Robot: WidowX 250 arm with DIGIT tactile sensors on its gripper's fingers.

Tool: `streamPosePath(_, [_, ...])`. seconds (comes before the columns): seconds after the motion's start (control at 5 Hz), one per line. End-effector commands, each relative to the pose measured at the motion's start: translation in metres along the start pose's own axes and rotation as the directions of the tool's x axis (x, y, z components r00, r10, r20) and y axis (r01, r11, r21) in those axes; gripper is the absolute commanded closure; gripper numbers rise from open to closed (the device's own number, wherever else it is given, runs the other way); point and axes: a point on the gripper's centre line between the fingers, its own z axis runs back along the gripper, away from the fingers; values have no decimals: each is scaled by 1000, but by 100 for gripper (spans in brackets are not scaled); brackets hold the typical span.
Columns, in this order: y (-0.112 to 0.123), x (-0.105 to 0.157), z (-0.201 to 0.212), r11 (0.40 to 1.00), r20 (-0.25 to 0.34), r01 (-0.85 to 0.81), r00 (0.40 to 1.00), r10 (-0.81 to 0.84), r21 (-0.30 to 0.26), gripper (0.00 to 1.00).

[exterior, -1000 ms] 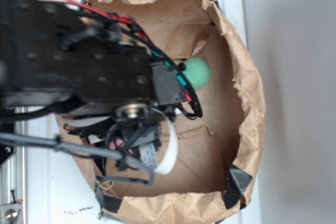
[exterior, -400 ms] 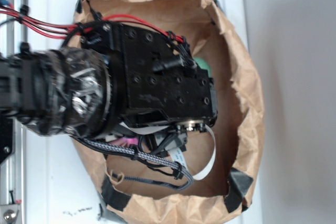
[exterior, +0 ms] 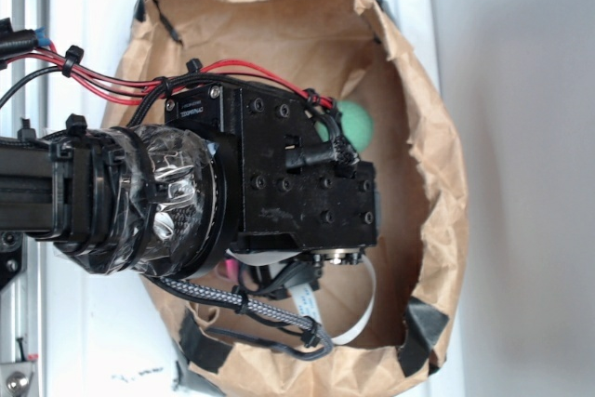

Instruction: Grab the pink bunny.

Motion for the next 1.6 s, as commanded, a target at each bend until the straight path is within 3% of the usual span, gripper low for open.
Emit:
streamPosePath(0.0, [-20, 7, 24, 994, 35, 110, 993, -110, -16, 0])
streamPosePath(0.4, [-20, 11, 3, 995, 0, 98, 995, -98, 30, 0])
streamPosePath(0.6, [-26, 13, -4, 994, -5, 109, 994, -108, 21, 0])
streamPosePath(0.8, [-28, 12, -8, 995, 2, 97, 995, -97, 25, 100])
streamPosePath(1.2, [-14, 9, 13, 999, 54, 40, 998, -41, 27, 100])
streamPosePath(1.4, [1, 2, 36, 996, 112, -62, 992, 54, 69, 100])
